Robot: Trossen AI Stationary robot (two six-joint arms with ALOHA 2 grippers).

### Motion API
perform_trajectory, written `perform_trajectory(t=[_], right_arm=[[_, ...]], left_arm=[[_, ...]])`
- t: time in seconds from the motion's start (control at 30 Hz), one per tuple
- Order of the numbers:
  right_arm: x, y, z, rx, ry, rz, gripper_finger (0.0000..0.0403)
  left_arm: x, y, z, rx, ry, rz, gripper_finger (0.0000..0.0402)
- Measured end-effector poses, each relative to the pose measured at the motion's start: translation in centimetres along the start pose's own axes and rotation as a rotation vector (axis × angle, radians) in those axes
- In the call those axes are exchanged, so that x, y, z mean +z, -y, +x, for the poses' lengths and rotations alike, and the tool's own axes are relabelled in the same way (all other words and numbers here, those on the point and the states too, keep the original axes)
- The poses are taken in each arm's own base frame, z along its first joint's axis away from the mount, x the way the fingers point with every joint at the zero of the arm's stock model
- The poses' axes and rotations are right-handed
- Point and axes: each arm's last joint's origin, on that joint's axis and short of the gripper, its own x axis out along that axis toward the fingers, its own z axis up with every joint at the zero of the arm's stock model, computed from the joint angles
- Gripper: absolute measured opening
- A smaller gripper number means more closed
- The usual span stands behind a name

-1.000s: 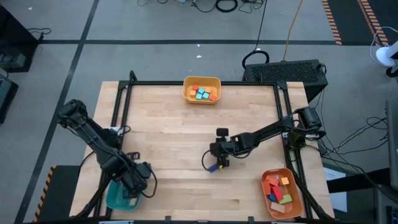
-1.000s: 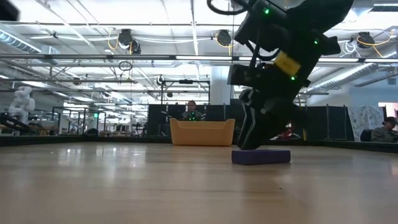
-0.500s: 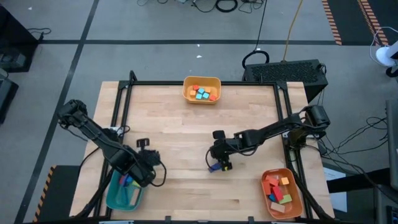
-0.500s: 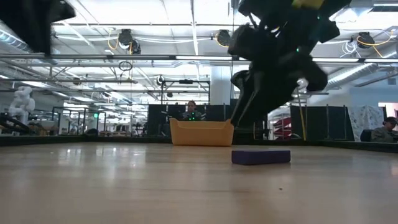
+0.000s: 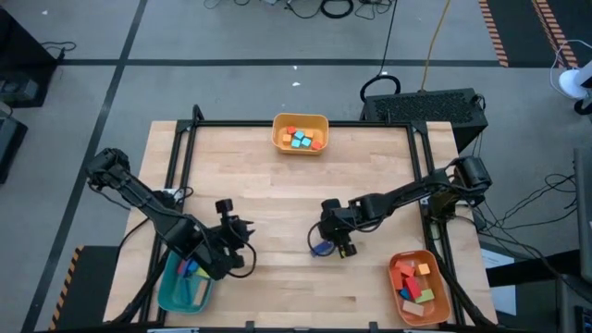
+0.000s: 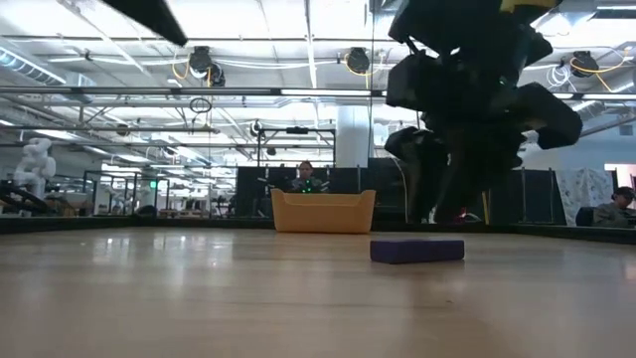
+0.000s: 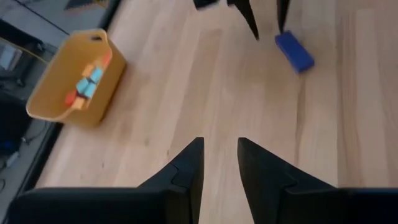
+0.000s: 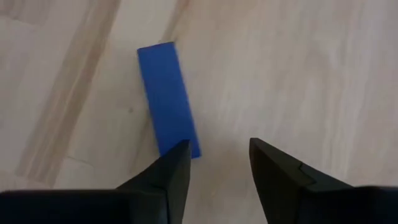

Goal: Sort blocks by size
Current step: Put the small violet rectangle block into the green bin

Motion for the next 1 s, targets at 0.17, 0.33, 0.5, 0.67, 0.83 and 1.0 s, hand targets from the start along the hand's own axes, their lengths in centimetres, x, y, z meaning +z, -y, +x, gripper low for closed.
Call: perform_trajectory(t=[0.17,0.33,0.5,0.67,0.83,1.0], right_arm=[[0.2,-0.8,0.0,0.029,0.017,-0.015,0.0179],[0.2,-1.6,0.9,0.042,0.020,-0.041,0.0198],[-0.1,-2.0,2.0,0.048,-0.007,-0.070,0.0203],[-0.1,-2.0,2.1,0.045,-0.011,-0.073,0.0198],[-0.1,-2.0,2.1,0.045,-0.012,-0.073,0.0175],[-0.2,-2.0,2.1,0.045,-0.018,-0.072,0.0133]], left_arm=[[0.5,-0.1,0.3,0.011,0.030,-0.008,0.0100],[0.7,-0.4,0.6,0.019,0.032,-0.031,0.0100],[0.7,0.0,1.6,0.045,0.014,-0.028,0.0100],[0.5,0.8,3.4,0.091,-0.014,-0.007,0.0100],[0.2,1.4,5.7,0.125,-0.067,-0.011,0.0100],[0.1,1.8,7.9,0.085,-0.131,-0.024,0.0100]])
